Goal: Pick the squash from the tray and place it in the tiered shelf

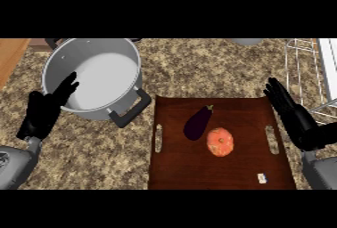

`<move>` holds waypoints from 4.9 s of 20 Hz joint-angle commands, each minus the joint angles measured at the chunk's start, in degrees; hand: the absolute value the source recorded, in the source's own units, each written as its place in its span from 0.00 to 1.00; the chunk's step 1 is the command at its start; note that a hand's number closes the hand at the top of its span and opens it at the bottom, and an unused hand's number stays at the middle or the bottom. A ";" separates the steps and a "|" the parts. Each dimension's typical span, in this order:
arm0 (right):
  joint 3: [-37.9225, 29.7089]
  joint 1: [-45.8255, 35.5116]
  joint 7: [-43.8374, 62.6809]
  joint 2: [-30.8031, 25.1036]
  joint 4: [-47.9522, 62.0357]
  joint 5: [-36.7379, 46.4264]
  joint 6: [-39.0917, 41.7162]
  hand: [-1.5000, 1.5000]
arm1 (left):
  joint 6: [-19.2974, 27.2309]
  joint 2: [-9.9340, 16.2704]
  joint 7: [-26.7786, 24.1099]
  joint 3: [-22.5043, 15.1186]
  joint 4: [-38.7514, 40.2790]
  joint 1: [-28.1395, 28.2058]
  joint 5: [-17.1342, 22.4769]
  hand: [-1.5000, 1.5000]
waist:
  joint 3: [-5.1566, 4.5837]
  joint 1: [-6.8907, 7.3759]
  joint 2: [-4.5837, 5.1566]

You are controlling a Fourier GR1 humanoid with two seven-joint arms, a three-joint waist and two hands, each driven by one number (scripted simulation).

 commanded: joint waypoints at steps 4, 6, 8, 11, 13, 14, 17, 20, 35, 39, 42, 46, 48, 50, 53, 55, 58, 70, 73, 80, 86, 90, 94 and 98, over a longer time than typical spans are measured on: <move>-7.20 5.24 4.58 5.73 -2.51 0.88 -21.73 0.00 | 5.22 -4.68 -3.68 -0.09 -3.49 1.20 -2.35 0.50 | -1.34 -2.90 -2.69; -11.02 7.97 5.06 7.42 -3.18 0.46 -29.42 0.00 | 6.99 -6.63 -6.29 0.39 -4.35 1.57 -2.38 0.50 | -1.47 -4.64 -3.09; -17.06 1.07 -1.54 24.37 -10.39 -18.59 -21.99 1.00 | 5.04 -6.20 -3.74 0.76 -2.85 2.09 0.04 0.50 | 1.22 -7.41 -5.51; -14.46 14.63 3.28 5.51 7.22 7.58 -42.42 1.00 | 6.17 -6.81 -5.85 0.88 -4.60 2.26 -0.76 0.50 | -2.07 -5.60 -1.35; -17.28 15.92 -1.25 13.34 4.80 7.21 -52.59 0.00 | 7.27 -8.61 -7.15 -0.80 -4.82 3.69 -2.09 0.50 | -1.48 -5.10 -2.28; -17.74 17.19 -4.20 17.06 3.11 7.66 -56.67 0.00 | 7.07 -9.08 -7.36 -0.27 -4.89 3.95 -1.20 0.50 | -1.41 -5.00 -2.46; -18.59 21.91 -15.22 26.83 -5.84 8.03 -62.10 0.00 | 8.37 -11.27 -9.22 -1.54 -4.32 5.15 -2.71 0.50 | -1.23 -4.73 -2.71; -10.06 24.78 -18.61 29.83 -16.33 6.18 -64.66 0.00 | 6.13 -10.74 -10.91 -1.23 -4.89 5.12 -2.80 0.50 | -1.20 -2.39 -2.45; 11.24 33.98 25.45 7.11 -25.23 31.80 -62.84 0.00 | 6.45 -14.68 -8.04 -4.14 -6.13 2.42 -6.74 0.50 | -1.78 1.42 -1.08; 14.17 34.56 34.83 1.26 -24.71 35.05 -56.75 0.00 | 5.63 -14.66 -8.33 -4.17 -5.71 2.65 -6.54 0.50 | -1.96 2.57 -0.67; 14.99 34.82 42.83 -3.31 -24.85 38.07 -53.00 0.00 | 5.50 -14.45 -9.48 -4.01 -5.05 2.56 -7.15 0.50 | -2.15 3.00 -0.37; 15.72 32.56 56.21 -7.11 -28.20 43.50 -48.55 0.00 | 4.98 -13.54 -7.94 -2.35 -5.57 1.68 -6.14 0.50 | -2.06 2.89 -0.84; 15.74 28.45 63.33 -6.93 -29.99 46.41 -45.66 0.00 | 5.52 -15.21 -8.98 -3.75 -3.85 2.00 -7.23 0.50 | -2.02 2.74 -0.78; 16.02 25.71 70.48 -6.96 -32.51 50.11 -42.62 0.00 | 6.07 -16.02 -7.31 -4.65 -5.17 1.20 -7.76 0.50 | -1.90 2.22 -1.27; 16.64 20.40 80.27 -4.95 -34.87 56.71 -37.66 0.00 | 4.56 -14.63 -8.66 -2.87 -3.82 2.02 -6.75 0.50 | -1.91 2.08 -1.42; 16.58 16.75 87.21 -3.46 -37.35 60.62 -33.48 0.00 | 3.76 -14.32 -9.10 -2.52 -2.92 2.14 -6.60 0.50 | -1.81 1.25 -1.62; 17.39 12.71 95.07 0.03 -38.94 66.77 -26.56 0.00 | 5.31 -15.39 -9.02 -1.72 -3.39 1.92 -7.05 0.50 | -1.60 0.37 -1.99; 16.19 4.46 98.37 24.47 -29.67 83.31 -12.56 0.00 | 5.04 -15.67 -8.24 -1.11 -4.85 3.69 -7.92 0.50 | -1.39 -0.34 -2.11; 15.11 3.92 98.38 26.26 -28.82 85.01 -10.56 0.00 | 5.35 -16.83 -10.05 -1.13 -2.68 4.15 -8.88 0.50 | -1.32 -0.73 -2.04; 13.43 7.22 97.13 30.08 -29.18 88.27 -8.81 0.00 | 3.96 -15.93 -7.45 0.26 -5.13 3.99 -8.32 0.50 | -1.22 -0.89 -2.22; 13.95 3.46 97.87 30.16 -23.23 86.30 -11.16 0.00 | 3.21 -16.86 -8.69 0.16 -4.94 5.49 -8.97 0.50 | -1.19 -0.22 -2.09; 12.29 2.34 97.90 30.18 -20.81 85.78 -8.65 0.00 | 2.73 -17.56 -9.25 0.96 -2.22 2.96 -9.37 0.50 | -1.22 -0.66 -1.95; 10.40 3.34 94.22 30.18 -16.97 84.38 -12.23 0.00 | 2.96 -18.68 -9.19 0.67 -2.32 3.64 -10.00 0.50 | -1.17 -0.51 -1.92; 5.81 0.11 91.93 30.19 -14.19 84.00 -10.06 0.00 | 2.88 -18.40 -9.08 0.24 -5.10 5.62 -11.19 0.50 | -1.16 -0.08 -1.98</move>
